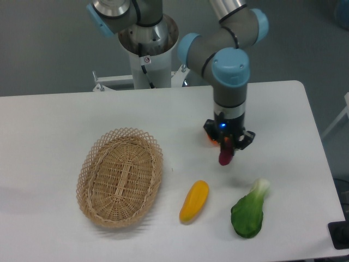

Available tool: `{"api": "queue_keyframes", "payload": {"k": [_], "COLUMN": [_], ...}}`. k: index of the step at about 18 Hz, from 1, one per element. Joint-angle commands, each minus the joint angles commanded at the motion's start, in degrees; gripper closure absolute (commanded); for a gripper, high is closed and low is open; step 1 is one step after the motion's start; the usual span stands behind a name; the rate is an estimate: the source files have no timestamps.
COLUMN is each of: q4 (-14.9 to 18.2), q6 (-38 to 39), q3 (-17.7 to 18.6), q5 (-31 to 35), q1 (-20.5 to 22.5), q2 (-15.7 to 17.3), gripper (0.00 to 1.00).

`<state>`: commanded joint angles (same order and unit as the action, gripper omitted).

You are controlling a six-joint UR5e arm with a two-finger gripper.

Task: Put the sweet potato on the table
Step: 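Carry the held purple sweet potato toward the open table beside the yellow pepper, then lower the sweet potato onto the table and open the gripper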

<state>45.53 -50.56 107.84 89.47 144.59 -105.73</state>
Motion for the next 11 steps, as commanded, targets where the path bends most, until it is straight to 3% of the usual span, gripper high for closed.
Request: {"api": "queue_keyframes", "payload": {"k": [4, 11], "q4": [0.1, 0.0], "q6": [1.2, -5.3], "q3": [0.5, 3.4], "q5": [0.4, 2.8], "q1": [-2.4, -4.1], "q2": [-1.3, -1.7], "gripper": [0.74, 0.73]}}
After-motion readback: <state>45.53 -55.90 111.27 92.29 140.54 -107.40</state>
